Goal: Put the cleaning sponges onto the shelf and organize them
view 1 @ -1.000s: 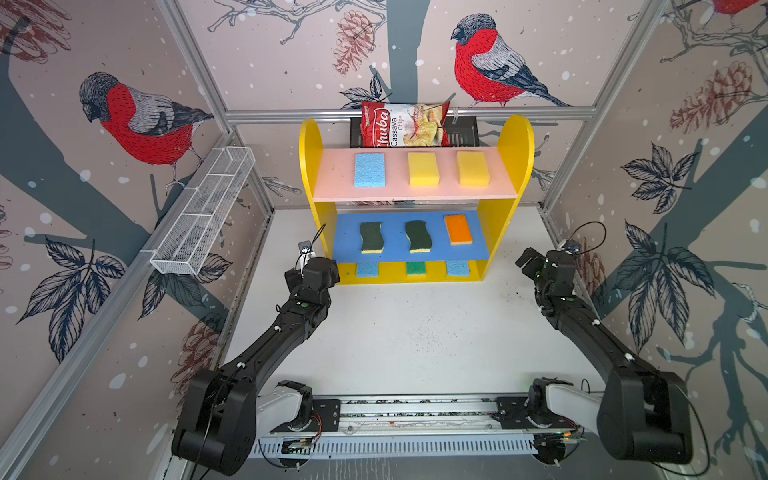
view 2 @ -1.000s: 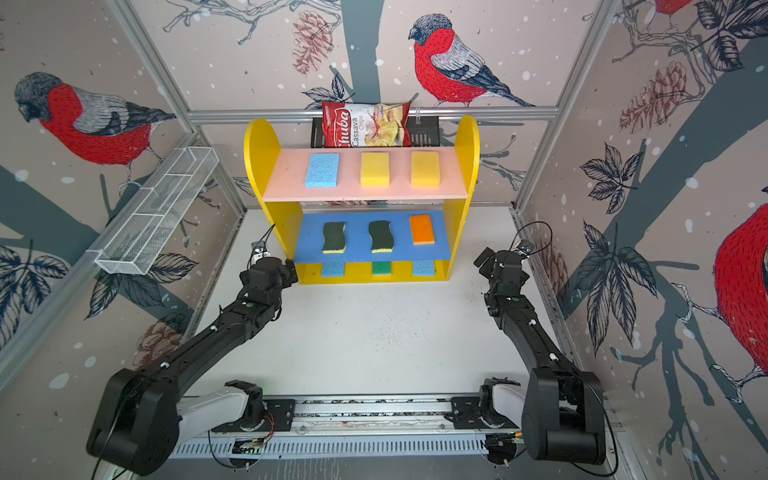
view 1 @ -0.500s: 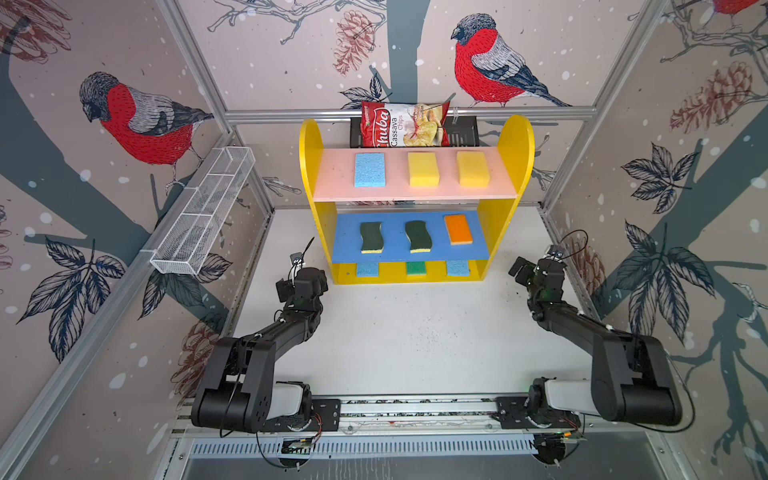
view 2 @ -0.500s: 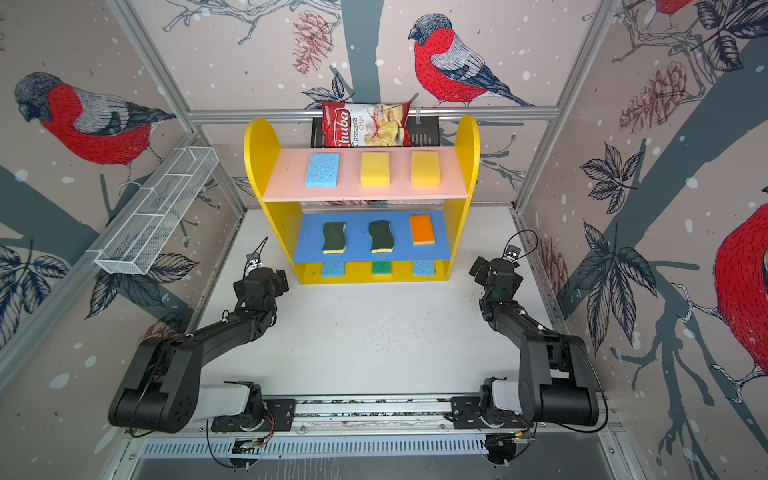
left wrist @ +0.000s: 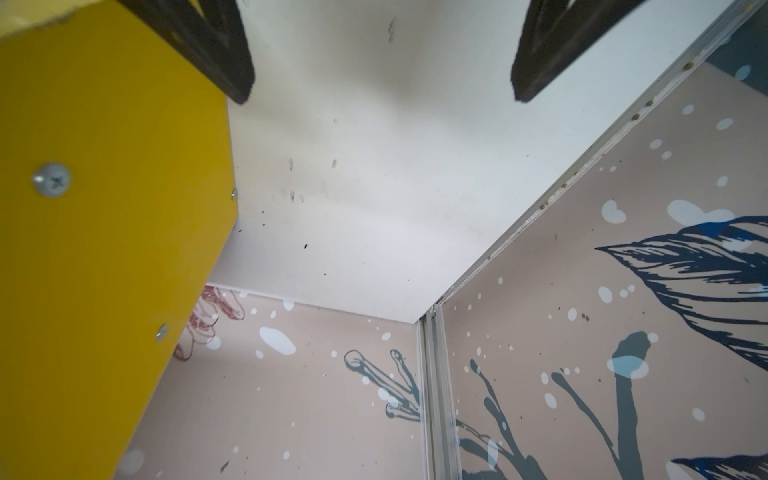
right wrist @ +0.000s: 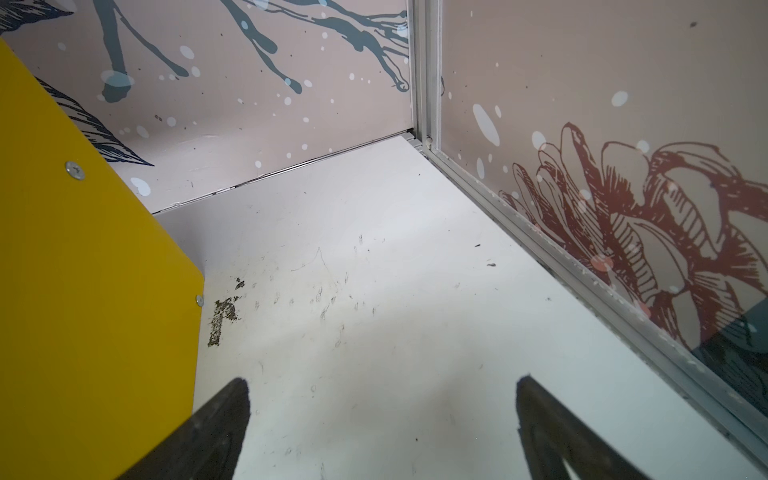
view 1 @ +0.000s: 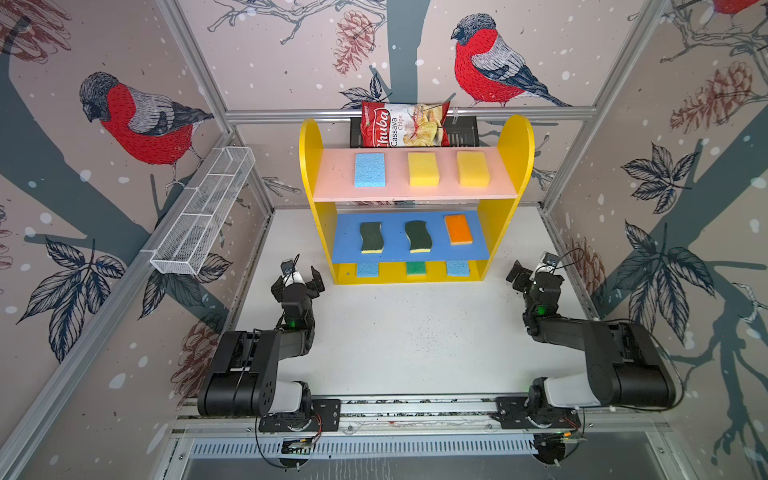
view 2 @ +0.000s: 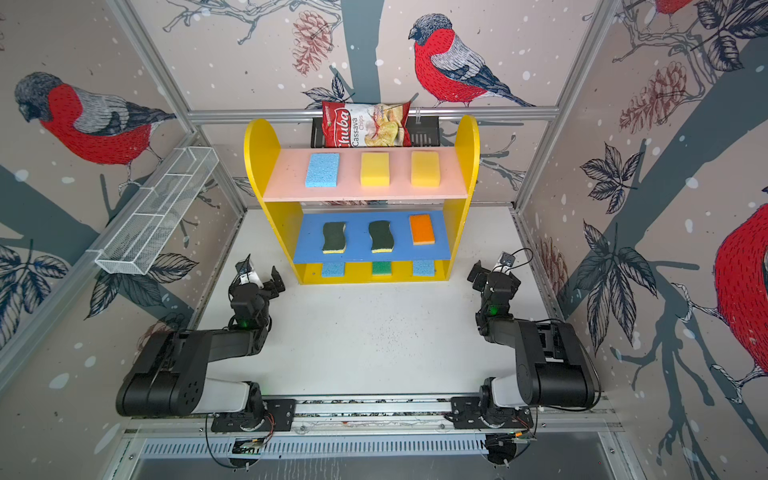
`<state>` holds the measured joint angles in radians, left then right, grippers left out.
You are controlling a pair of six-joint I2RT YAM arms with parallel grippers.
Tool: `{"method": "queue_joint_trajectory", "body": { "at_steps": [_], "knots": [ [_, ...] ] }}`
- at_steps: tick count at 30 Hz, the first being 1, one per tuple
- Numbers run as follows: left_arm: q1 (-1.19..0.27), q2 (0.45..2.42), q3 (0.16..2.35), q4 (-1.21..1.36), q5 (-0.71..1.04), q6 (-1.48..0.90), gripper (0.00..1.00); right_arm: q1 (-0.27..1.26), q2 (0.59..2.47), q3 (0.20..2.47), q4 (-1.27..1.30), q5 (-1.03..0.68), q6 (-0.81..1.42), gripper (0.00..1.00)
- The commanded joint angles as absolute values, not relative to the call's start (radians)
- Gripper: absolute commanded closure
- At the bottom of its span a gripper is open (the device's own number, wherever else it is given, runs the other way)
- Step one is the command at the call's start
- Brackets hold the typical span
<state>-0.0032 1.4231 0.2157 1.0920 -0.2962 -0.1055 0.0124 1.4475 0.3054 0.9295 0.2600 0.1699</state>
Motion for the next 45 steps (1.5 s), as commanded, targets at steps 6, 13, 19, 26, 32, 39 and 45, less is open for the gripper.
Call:
{"method": "queue_joint_trajectory", "body": {
  "at_steps": [6, 13, 19, 26, 32, 39, 45],
  "knots": [
    [0.009, 1.467, 0.174, 1.319, -0.185, -0.085, 0.03, 0.041, 1.5, 0.235, 1.204, 0.202, 0.069, 0.01],
    [0.009, 1.536, 0.134, 1.453, -0.111, -0.048, 0.02, 0.049, 1.5, 0.219, 1.226, 0.171, 0.049, 0.01],
    [0.009, 1.555, 0.2, 1.363, -0.091, -0.033, 0.01, 0.049, 1.501, 0.219, 1.226, 0.17, 0.049, 0.01],
    [0.009, 1.552, 0.203, 1.356, -0.091, -0.032, 0.01, 0.031, 1.502, 0.232, 1.203, 0.166, 0.069, 0.01],
    [0.007, 1.554, 0.219, 1.324, -0.074, -0.02, 0.01, 0.03, 1.501, 0.233, 1.201, 0.165, 0.069, 0.01],
    [0.007, 1.554, 0.219, 1.327, -0.072, -0.02, 0.01, 0.03, 1.502, 0.233, 1.201, 0.165, 0.071, 0.01],
    [0.008, 1.554, 0.218, 1.326, -0.073, -0.02, 0.01, 0.029, 1.502, 0.233, 1.201, 0.165, 0.068, 0.01]
  ]
}}
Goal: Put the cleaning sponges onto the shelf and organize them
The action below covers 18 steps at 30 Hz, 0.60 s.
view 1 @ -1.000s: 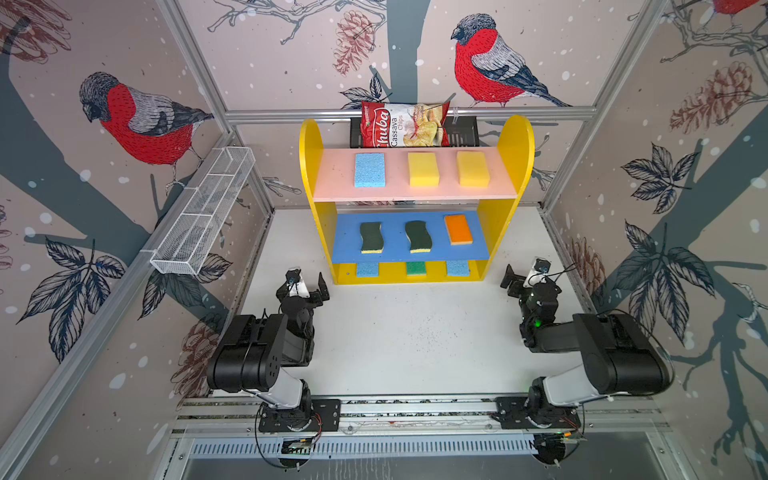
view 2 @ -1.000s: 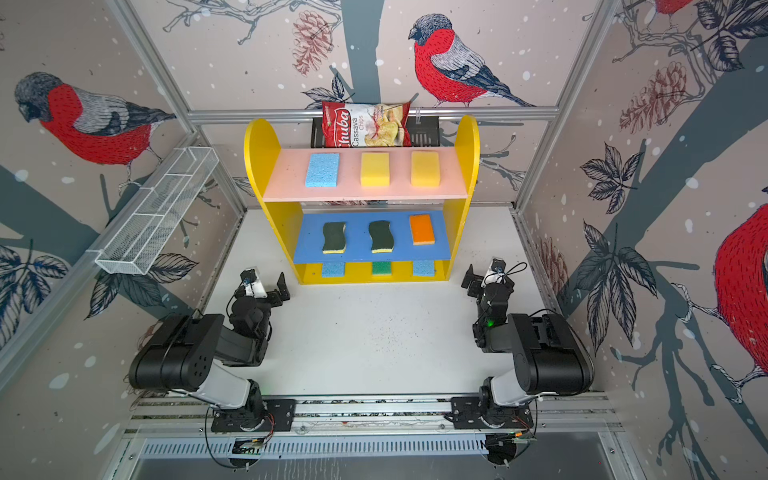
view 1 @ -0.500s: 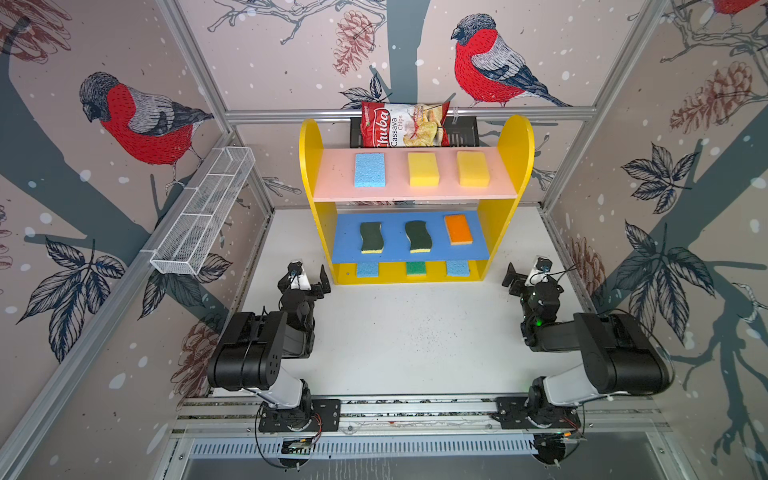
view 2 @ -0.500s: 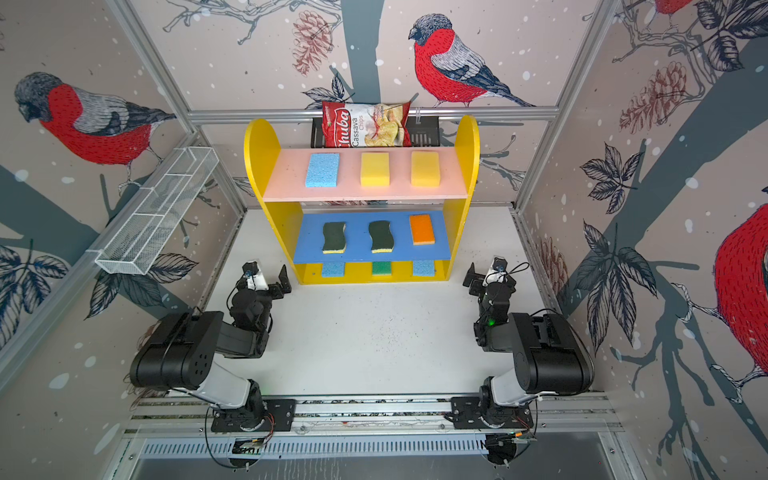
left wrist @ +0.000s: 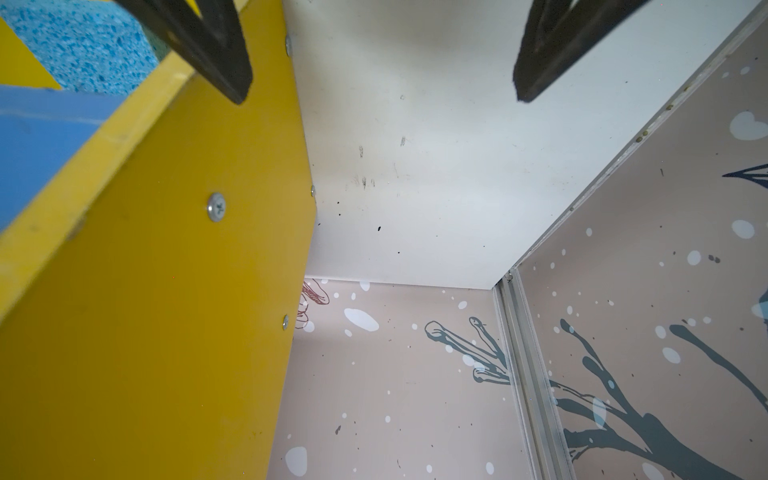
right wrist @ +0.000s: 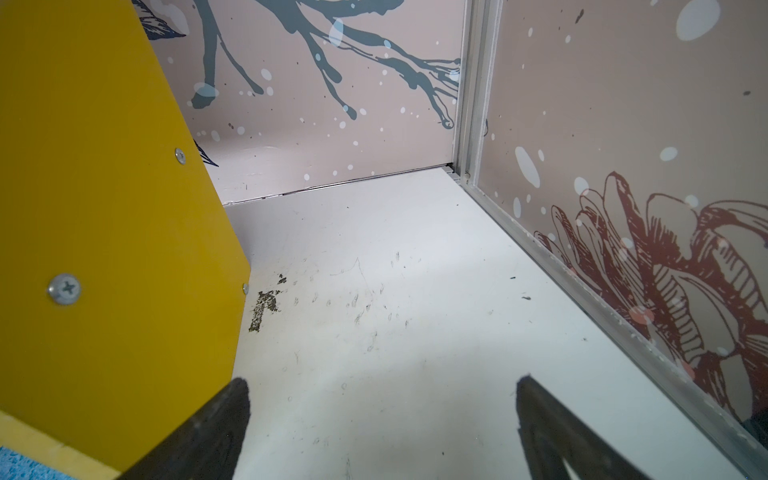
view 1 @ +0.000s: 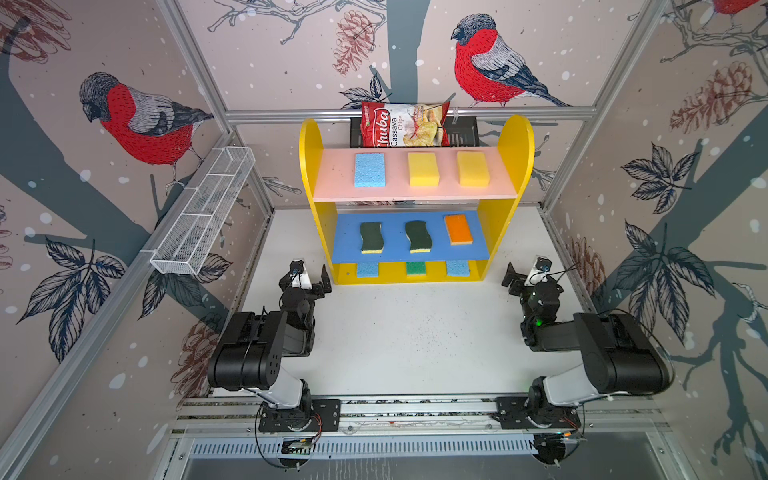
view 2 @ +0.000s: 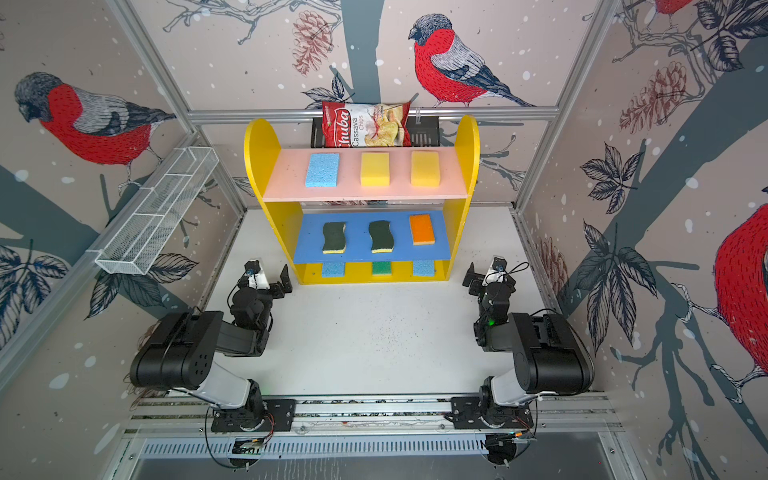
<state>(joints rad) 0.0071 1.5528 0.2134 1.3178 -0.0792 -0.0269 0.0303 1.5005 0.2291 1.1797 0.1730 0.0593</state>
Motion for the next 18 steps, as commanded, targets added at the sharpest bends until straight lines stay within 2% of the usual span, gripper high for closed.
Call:
{"method": "queue_joint_trajectory", "body": {
  "at_steps": [1, 18],
  "knots": [
    [0.007, 1.554, 0.219, 1.326, -0.074, -0.021, 0.01, 0.03, 1.502, 0.233, 1.201, 0.164, 0.069, 0.01],
    [0.007, 1.554, 0.219, 1.325, -0.073, -0.02, 0.01, 0.03, 1.502, 0.233, 1.201, 0.165, 0.07, 0.01]
  ]
}}
